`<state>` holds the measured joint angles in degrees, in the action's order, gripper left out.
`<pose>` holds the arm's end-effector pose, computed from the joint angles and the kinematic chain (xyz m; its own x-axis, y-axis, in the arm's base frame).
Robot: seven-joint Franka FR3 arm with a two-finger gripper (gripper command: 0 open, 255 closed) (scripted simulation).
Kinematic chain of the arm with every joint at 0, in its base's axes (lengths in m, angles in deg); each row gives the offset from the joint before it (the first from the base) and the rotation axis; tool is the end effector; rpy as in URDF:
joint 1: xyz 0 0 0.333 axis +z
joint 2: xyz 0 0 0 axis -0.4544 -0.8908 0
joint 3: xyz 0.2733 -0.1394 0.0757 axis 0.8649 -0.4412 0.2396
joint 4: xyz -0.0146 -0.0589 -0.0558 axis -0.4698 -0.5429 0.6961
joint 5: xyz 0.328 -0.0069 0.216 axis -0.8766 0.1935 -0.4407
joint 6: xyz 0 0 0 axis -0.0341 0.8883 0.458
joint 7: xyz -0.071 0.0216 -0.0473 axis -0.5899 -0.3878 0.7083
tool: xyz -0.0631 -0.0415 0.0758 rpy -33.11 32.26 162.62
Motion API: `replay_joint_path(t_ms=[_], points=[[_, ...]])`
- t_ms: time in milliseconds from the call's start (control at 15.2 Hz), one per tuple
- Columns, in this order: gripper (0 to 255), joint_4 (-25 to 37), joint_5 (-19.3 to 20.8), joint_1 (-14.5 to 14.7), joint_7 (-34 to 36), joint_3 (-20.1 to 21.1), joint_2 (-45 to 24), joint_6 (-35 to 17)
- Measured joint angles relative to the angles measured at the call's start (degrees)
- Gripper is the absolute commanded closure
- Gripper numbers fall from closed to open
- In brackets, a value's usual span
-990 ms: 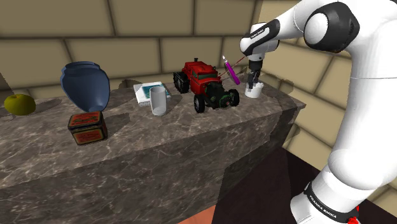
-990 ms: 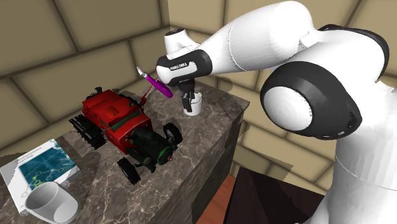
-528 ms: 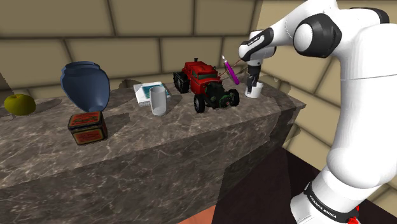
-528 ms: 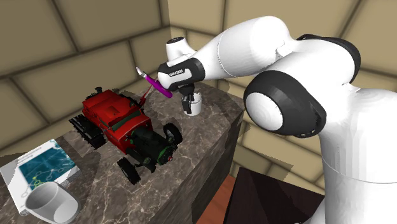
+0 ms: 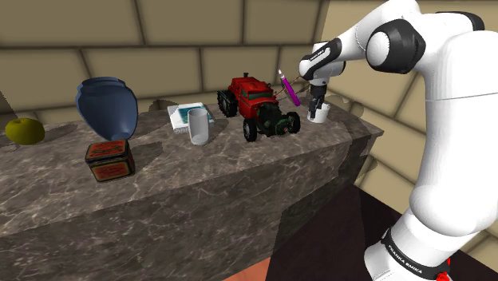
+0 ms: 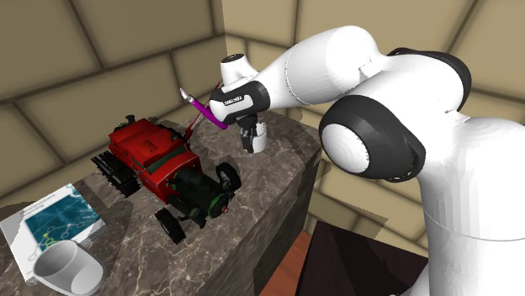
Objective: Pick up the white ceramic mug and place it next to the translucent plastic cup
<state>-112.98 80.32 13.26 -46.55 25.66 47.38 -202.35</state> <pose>0.5728 -0.3511 0.3332 0.9606 0.2448 -0.1313 0.2560 -0.9636 0.0763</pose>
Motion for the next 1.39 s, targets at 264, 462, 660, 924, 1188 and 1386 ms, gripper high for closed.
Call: replay_joint_path(t_ms=[264,462,660,924,1188,1386], points=[[255,0.0,0.0,0.0,0.0,0.0,0.0,0.0],[255,0.0,0.0,0.0,0.0,0.0,0.0,0.0],[255,0.0,0.0,0.0,0.0,0.0,0.0,0.0],[255,0.4,0.1,0.0,0.0,-0.1,0.3,0.7],[255,1.7,0.4,0.1,-0.1,-0.3,1.3,3.0],[255,2.2,0.8,0.3,-0.1,-0.5,2.8,4.8]])
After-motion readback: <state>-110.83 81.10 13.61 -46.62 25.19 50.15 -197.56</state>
